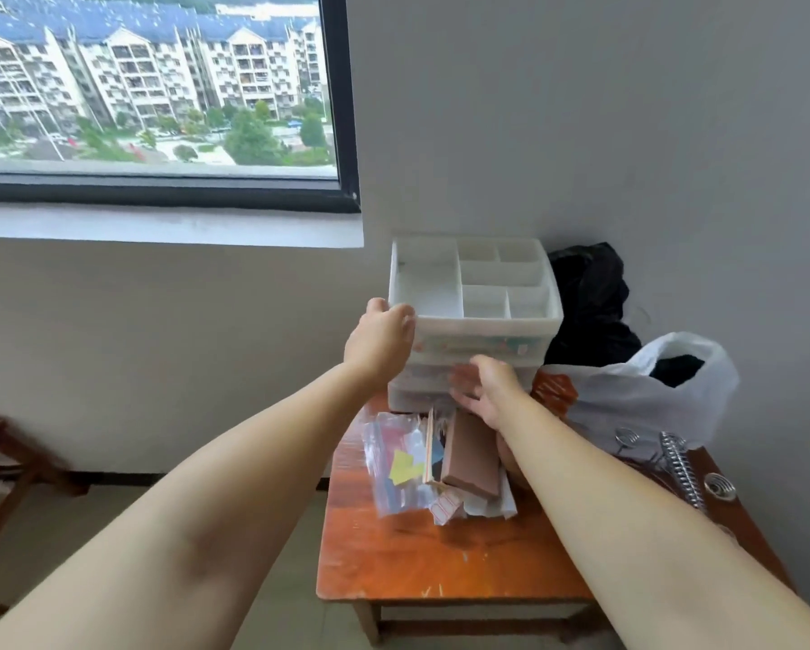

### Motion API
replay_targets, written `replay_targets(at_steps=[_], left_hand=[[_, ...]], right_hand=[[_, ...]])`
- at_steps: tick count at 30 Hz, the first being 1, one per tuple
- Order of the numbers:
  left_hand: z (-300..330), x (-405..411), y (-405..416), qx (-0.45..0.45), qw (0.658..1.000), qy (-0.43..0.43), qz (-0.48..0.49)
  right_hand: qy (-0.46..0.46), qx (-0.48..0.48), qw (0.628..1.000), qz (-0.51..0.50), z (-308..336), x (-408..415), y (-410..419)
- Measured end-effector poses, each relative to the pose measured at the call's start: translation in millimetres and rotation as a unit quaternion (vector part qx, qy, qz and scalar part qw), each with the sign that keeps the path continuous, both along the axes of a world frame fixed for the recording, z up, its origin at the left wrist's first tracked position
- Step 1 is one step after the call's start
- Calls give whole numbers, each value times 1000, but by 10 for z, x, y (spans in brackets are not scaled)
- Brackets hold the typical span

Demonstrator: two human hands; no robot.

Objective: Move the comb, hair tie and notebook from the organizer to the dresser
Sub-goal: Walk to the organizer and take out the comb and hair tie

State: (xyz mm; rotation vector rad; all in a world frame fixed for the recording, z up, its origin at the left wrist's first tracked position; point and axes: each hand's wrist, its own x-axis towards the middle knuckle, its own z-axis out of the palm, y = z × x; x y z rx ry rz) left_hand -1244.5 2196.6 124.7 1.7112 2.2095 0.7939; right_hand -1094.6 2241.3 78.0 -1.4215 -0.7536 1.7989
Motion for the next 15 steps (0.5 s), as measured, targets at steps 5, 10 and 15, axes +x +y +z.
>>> replay_targets(at_steps=[5, 10, 15], left_hand=[[-33, -283, 155, 18, 999, -23, -19], [-43, -332, 174, 35, 998, -34, -46], [-72, -342, 165, 48, 996, -45, -55]], right_hand=[[136, -64, 985, -80, 79, -113, 60], [138, -69, 984, -90, 21, -117, -187], [105, -23, 989, -97, -101, 59, -671]])
